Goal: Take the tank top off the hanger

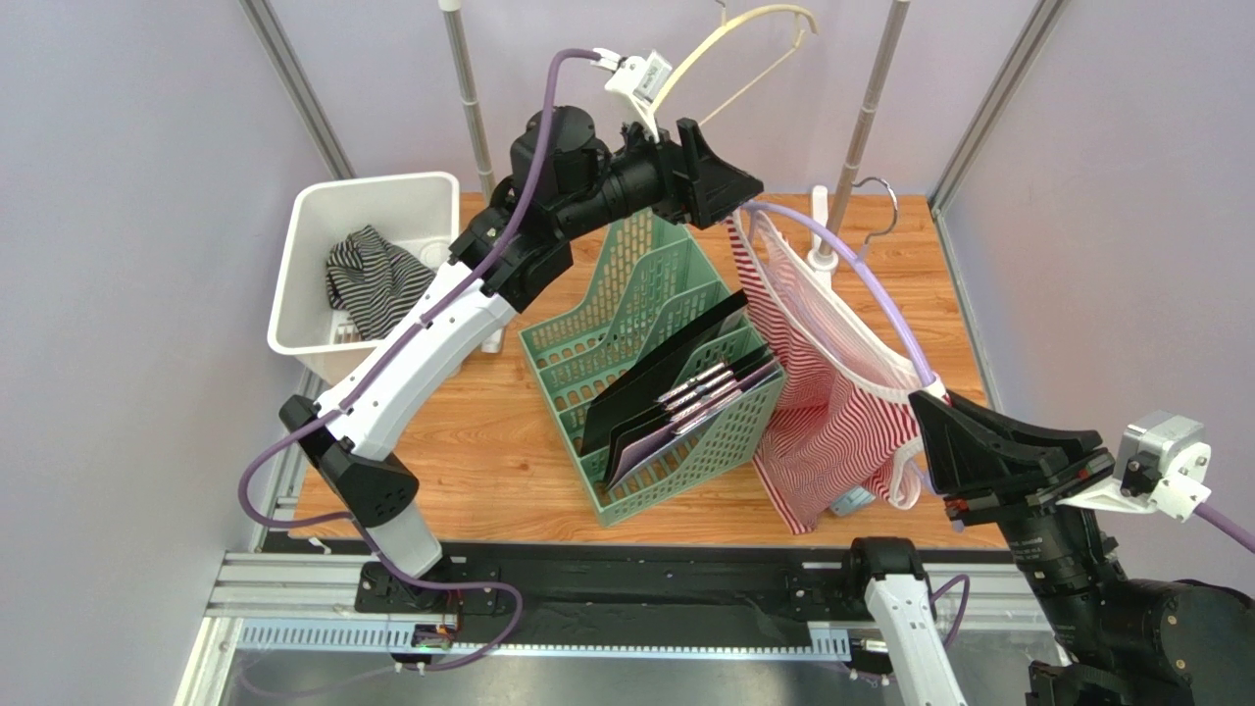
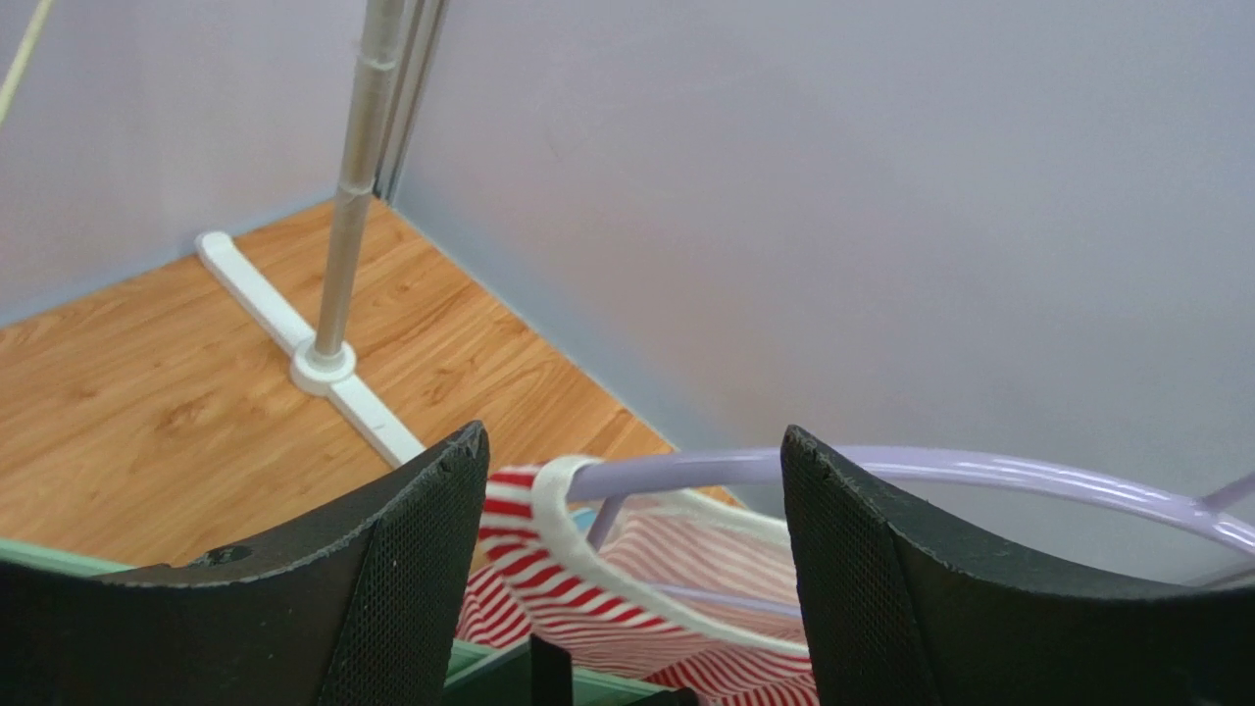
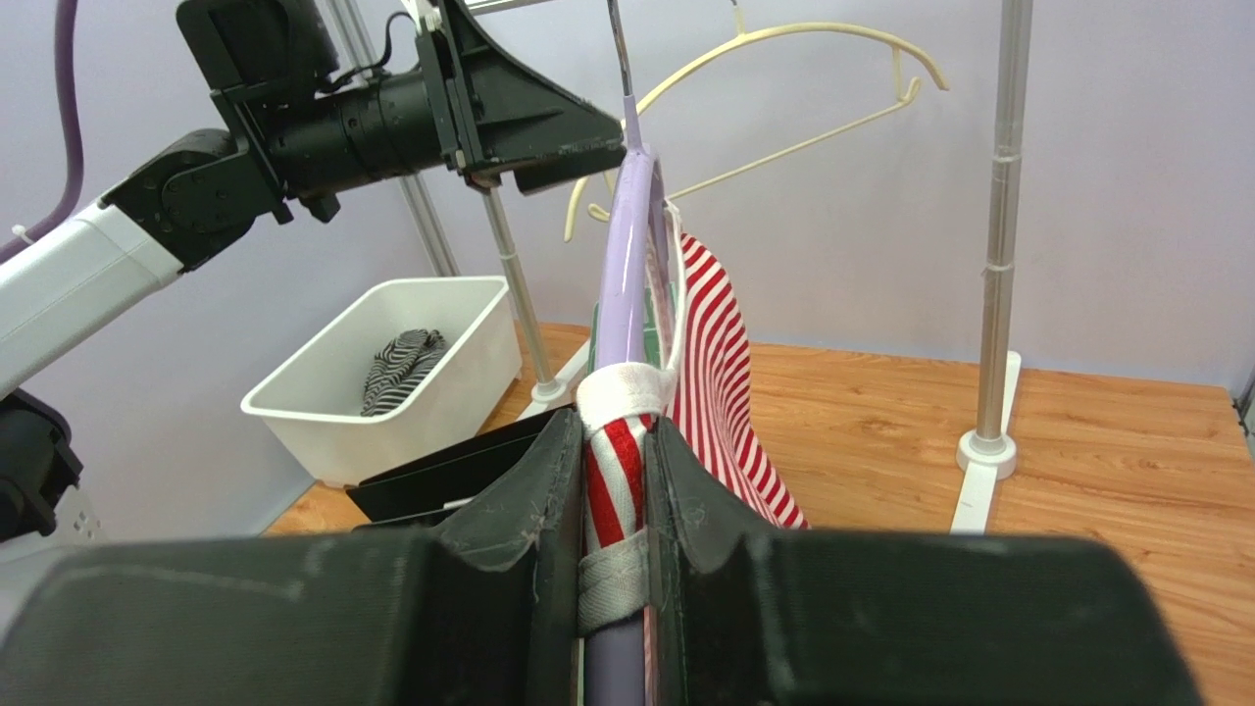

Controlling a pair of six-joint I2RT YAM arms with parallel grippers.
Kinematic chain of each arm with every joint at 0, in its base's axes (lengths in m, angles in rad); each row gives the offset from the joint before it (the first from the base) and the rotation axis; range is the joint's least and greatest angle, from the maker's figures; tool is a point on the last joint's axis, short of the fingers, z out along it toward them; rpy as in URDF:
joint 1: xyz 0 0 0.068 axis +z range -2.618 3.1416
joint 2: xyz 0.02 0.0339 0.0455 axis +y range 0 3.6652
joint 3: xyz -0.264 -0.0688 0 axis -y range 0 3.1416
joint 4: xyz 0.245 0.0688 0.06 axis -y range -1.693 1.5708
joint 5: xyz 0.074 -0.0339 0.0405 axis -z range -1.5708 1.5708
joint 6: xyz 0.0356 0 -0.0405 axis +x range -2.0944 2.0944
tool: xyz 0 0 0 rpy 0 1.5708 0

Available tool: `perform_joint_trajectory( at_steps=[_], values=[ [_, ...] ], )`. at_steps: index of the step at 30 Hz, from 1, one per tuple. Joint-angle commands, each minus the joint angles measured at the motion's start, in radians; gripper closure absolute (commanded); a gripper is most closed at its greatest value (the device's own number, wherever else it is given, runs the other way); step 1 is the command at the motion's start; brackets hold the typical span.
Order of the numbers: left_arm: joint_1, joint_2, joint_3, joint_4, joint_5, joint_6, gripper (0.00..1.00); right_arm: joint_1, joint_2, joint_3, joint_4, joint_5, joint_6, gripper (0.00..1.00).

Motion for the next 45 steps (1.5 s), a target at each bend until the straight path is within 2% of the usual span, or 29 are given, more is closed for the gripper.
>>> perform_joint_trajectory(
  at_steps=[1, 6, 9, 12, 23, 34, 36, 39, 40, 41, 45],
  values=[
    [0.002, -0.004, 0.047, 0.041, 0.045, -0.013, 0.23, 0.002, 0.015, 0.012, 0.100, -0.018, 0.012, 1.00],
    [0.002, -0.070, -0.098, 0.043, 0.005, 0.013, 0.25, 0.002, 0.037, 0.066, 0.091, 0.047, 0.003, 1.00],
    [-0.002, -0.104, -0.194, 0.058, 0.022, 0.001, 0.39, 0.002, 0.052, 0.080, 0.116, 0.056, 0.024, 1.00],
    [-0.008, -0.121, -0.251, 0.110, 0.049, -0.007, 0.40, 0.002, 0.054, 0.074, 0.137, 0.045, 0.046, 1.00],
    [-0.029, -0.053, -0.142, 0.086, 0.062, 0.006, 0.36, 0.002, 0.051, 0.055, 0.128, 0.024, 0.047, 1.00],
    [-0.028, 0.052, 0.014, -0.045, -0.087, 0.050, 0.50, 0.002, 0.040, 0.065, 0.123, 0.012, 0.046, 1.00],
    [-0.026, 0.074, 0.059, -0.086, -0.114, 0.065, 0.58, 0.002, 0.038, 0.065, 0.123, 0.010, 0.044, 1.00],
    [-0.022, 0.097, 0.113, -0.135, -0.153, 0.089, 0.77, 0.002, 0.034, 0.063, 0.119, 0.016, 0.038, 1.00],
    [-0.018, 0.103, 0.122, -0.144, -0.165, 0.090, 0.94, 0.002, 0.034, 0.062, 0.117, 0.019, 0.037, 1.00],
    [-0.014, 0.108, 0.137, -0.152, -0.174, 0.093, 0.99, 0.002, 0.034, 0.060, 0.117, 0.021, 0.037, 1.00],
    [0.032, 0.138, 0.159, -0.172, -0.207, 0.073, 1.00, 0.002, 0.031, 0.060, 0.117, 0.021, 0.037, 1.00]
  ],
)
